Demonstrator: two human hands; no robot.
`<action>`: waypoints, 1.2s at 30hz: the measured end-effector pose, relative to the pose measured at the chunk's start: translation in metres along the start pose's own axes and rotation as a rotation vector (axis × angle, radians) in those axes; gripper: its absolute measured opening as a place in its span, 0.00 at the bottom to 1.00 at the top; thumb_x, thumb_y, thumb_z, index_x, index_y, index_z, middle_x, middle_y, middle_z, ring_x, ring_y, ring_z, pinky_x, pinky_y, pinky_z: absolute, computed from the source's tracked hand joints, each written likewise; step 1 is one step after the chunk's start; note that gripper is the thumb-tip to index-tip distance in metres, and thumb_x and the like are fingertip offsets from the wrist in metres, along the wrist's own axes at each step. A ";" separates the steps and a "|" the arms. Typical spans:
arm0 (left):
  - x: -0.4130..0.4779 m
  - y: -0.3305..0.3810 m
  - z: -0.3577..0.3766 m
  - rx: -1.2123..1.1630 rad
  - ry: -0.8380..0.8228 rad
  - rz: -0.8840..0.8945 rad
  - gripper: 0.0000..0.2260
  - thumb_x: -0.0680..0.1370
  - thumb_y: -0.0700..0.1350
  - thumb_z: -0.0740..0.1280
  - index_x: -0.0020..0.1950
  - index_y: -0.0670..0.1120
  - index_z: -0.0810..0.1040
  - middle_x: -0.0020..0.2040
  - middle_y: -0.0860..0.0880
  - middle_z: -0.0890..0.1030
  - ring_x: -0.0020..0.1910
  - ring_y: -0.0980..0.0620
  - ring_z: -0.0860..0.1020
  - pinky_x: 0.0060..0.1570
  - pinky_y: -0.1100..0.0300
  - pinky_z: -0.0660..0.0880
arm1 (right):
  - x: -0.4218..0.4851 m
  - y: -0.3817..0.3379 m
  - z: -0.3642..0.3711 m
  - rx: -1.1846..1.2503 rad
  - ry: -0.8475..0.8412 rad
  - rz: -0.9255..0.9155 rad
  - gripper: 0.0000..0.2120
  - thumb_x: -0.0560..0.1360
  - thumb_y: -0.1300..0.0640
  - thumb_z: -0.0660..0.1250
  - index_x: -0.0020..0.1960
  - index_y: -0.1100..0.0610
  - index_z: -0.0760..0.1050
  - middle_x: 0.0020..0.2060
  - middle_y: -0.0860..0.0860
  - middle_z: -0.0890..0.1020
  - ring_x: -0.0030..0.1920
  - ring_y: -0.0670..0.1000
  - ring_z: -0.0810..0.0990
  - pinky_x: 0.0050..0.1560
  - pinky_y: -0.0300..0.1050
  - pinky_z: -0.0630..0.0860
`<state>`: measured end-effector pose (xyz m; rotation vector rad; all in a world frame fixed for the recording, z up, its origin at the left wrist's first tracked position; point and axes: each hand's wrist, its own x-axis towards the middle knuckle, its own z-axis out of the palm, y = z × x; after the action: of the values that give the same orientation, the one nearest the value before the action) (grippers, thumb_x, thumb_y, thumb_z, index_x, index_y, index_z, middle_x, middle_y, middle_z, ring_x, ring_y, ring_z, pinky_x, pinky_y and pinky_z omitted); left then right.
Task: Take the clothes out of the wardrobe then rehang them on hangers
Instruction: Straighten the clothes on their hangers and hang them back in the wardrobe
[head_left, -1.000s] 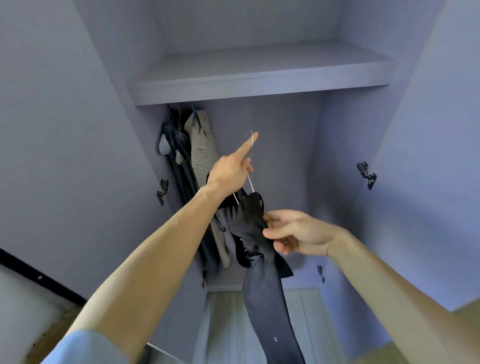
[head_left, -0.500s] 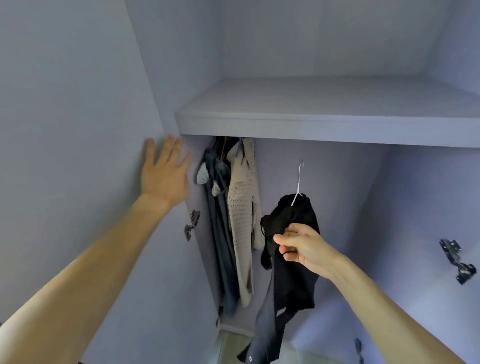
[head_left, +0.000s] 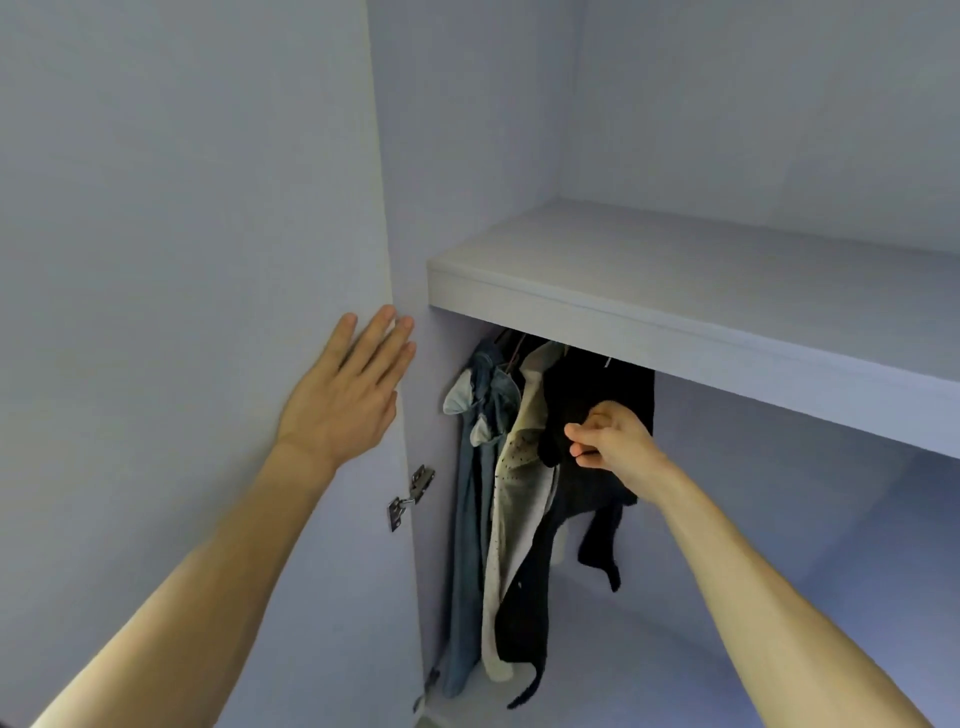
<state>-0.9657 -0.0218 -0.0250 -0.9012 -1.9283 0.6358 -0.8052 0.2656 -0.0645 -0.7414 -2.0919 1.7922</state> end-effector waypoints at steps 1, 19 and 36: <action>0.000 0.001 0.000 -0.002 0.006 -0.006 0.28 0.83 0.52 0.46 0.82 0.43 0.51 0.81 0.41 0.46 0.80 0.40 0.44 0.75 0.38 0.34 | 0.012 -0.001 -0.002 -0.002 0.017 0.010 0.13 0.77 0.64 0.70 0.56 0.61 0.68 0.37 0.53 0.78 0.33 0.45 0.81 0.33 0.39 0.79; 0.002 0.002 0.007 0.038 0.043 -0.025 0.26 0.83 0.51 0.51 0.80 0.44 0.60 0.81 0.42 0.54 0.80 0.40 0.52 0.77 0.39 0.42 | 0.092 0.047 0.047 -0.757 -0.022 -0.045 0.20 0.81 0.56 0.60 0.67 0.68 0.66 0.67 0.65 0.67 0.58 0.67 0.75 0.57 0.48 0.71; -0.166 0.058 -0.055 -0.512 -0.399 -0.395 0.30 0.74 0.46 0.68 0.77 0.50 0.68 0.80 0.44 0.59 0.80 0.44 0.56 0.76 0.38 0.55 | -0.055 0.049 0.072 -0.619 -0.216 -0.225 0.26 0.81 0.52 0.64 0.77 0.51 0.63 0.75 0.49 0.67 0.75 0.51 0.65 0.71 0.46 0.64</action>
<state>-0.8413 -0.1142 -0.1247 -0.6886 -2.6090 0.0802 -0.7882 0.1800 -0.1196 -0.4254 -2.7873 1.1450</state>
